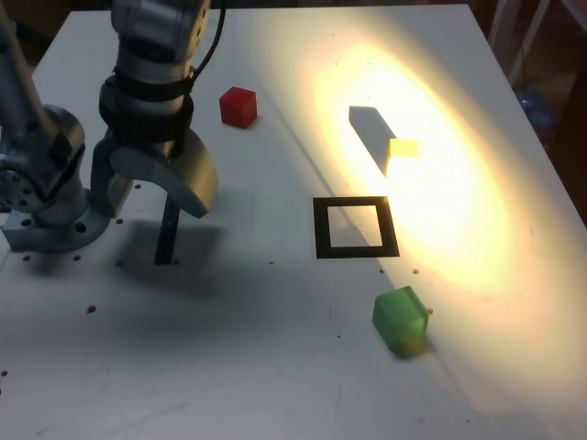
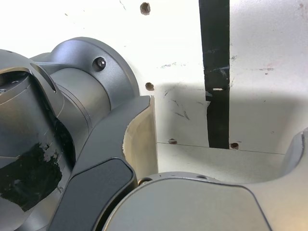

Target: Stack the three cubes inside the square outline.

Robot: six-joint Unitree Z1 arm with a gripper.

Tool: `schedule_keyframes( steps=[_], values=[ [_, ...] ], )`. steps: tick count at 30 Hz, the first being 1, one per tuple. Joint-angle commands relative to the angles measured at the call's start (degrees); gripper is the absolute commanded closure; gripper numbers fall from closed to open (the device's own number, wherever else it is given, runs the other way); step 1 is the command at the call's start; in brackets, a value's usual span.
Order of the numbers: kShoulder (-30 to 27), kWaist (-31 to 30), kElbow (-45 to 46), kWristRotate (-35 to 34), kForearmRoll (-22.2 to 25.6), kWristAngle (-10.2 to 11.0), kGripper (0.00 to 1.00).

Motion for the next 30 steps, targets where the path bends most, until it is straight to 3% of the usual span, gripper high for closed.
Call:
schedule_keyframes(
  steps=[1, 15, 25, 30],
  values=[
    [-0.39, 0.12, -0.05, -0.16, 0.71, 0.28, 0.01],
    [-0.73, 4.5, -2.97, 3.45, 2.63, 3.58, 0.02],
    [-0.64, 16.89, -5.81, 14.38, 2.85, 8.34, 0.02],
    [0.2, 22.08, -8.03, 18.37, 3.27, 9.37, 0.02]
  ],
)
